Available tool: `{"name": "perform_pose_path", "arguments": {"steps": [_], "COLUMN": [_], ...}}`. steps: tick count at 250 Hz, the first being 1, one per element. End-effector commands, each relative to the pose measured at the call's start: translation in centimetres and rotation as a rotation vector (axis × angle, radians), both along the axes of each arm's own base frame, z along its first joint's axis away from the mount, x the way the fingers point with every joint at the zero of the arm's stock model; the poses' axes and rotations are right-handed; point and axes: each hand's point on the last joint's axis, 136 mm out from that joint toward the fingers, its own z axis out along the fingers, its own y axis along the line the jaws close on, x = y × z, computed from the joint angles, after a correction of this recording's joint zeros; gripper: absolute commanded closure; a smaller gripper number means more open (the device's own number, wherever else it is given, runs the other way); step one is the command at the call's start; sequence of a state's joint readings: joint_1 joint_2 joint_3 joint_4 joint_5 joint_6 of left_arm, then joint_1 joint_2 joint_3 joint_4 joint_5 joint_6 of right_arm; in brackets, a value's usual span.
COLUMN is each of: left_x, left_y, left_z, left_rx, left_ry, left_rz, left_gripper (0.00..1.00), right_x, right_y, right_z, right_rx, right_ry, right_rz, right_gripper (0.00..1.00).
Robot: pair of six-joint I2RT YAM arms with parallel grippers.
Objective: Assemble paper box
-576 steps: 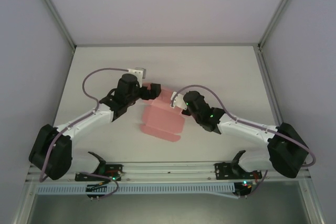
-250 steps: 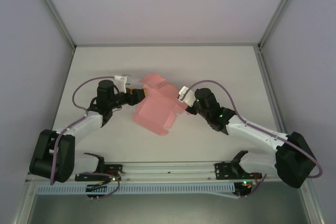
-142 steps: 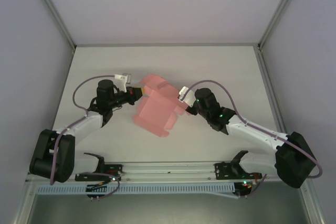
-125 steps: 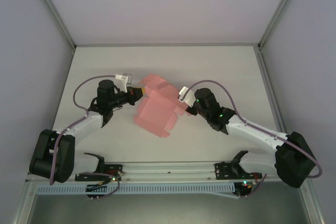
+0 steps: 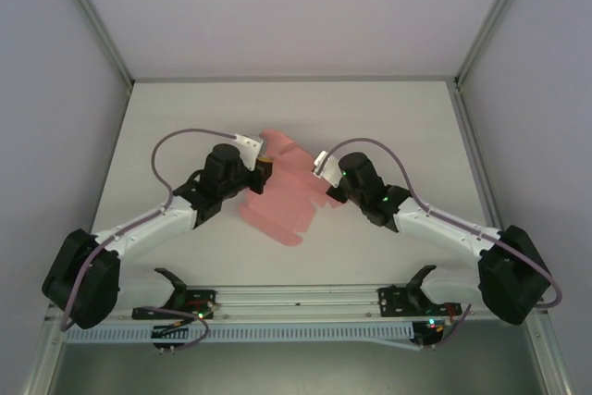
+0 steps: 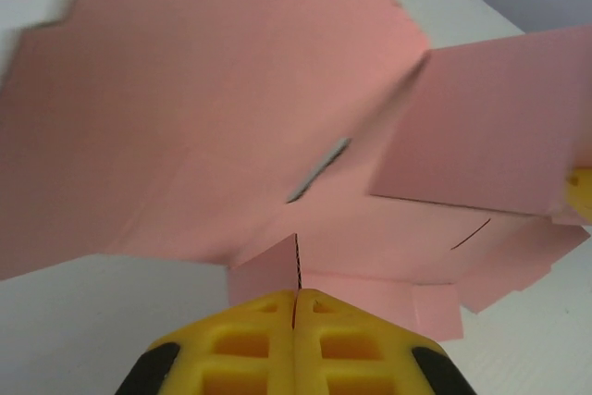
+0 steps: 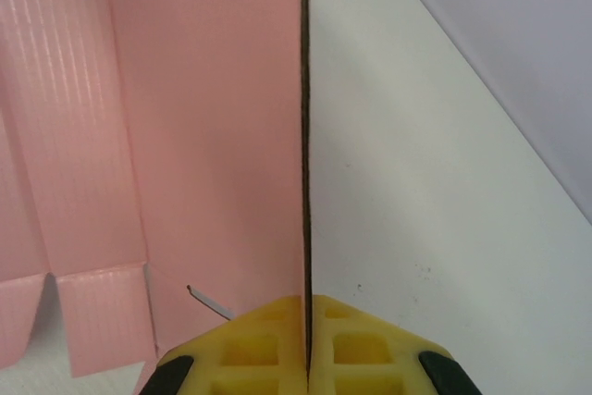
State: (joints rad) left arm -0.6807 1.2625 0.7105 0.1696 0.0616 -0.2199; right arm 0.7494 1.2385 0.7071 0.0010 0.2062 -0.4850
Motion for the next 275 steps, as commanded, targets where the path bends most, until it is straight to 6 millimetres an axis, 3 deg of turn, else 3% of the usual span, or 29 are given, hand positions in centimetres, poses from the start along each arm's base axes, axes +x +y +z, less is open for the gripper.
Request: {"name": "perform_pose_path", "arguments": {"steps": [1,35,65,117,132,157,178,192,242,275], "left_x": [-0.1,-0.7,-0.7,-0.5,-0.3,-0.1,-0.3,-0.4,-0.5,-0.8], "left_y": [-2.5,-5.0,-5.5,-4.7,-3.9,-2.5,-1.6,-1.1,2.2,4.3], "left_z": [1.0,0.1,-0.8,-1.1,-1.3,-1.6,-1.6,-1.3,0.1,1.9], "left_rx": [0.070,0.132,0.146,0.133,0.145,0.172,0.177,0.175,0.228,0.178], "left_ry": [-0.072,-0.083,-0.065,-0.056,-0.057,-0.043,-0.038,-0.047,-0.076,-0.091], "left_rz": [-0.032,-0.080,-0.081,-0.027,0.004,0.066,0.087,0.099,0.190,0.240], "left_gripper": [1.00,1.00,1.00,1.00,0.92,0.91,0.74,0.71,0.43,0.03], "right_x": [0.2,0.1,0.3,0.4,0.5,0.6,0.7,1.0,1.3,1.3], "right_y": [2.2,2.7,2.6,2.0,1.7,1.3,1.3,0.9,0.5,0.4], "right_z": [1.8,1.4,1.3,1.1,1.1,1.0,0.8,0.8,0.6,0.4], "right_rx": [0.054,0.029,0.014,-0.013,-0.028,-0.058,-0.082,-0.109,-0.163,-0.190], "right_ry": [-0.026,-0.036,-0.050,-0.065,-0.074,-0.091,-0.103,-0.119,-0.153,-0.161], "right_rz": [0.039,0.050,0.039,0.027,0.019,0.014,0.027,0.006,0.009,0.016], "right_gripper": [1.00,1.00,1.00,1.00,1.00,1.00,1.00,1.00,1.00,1.00]}}
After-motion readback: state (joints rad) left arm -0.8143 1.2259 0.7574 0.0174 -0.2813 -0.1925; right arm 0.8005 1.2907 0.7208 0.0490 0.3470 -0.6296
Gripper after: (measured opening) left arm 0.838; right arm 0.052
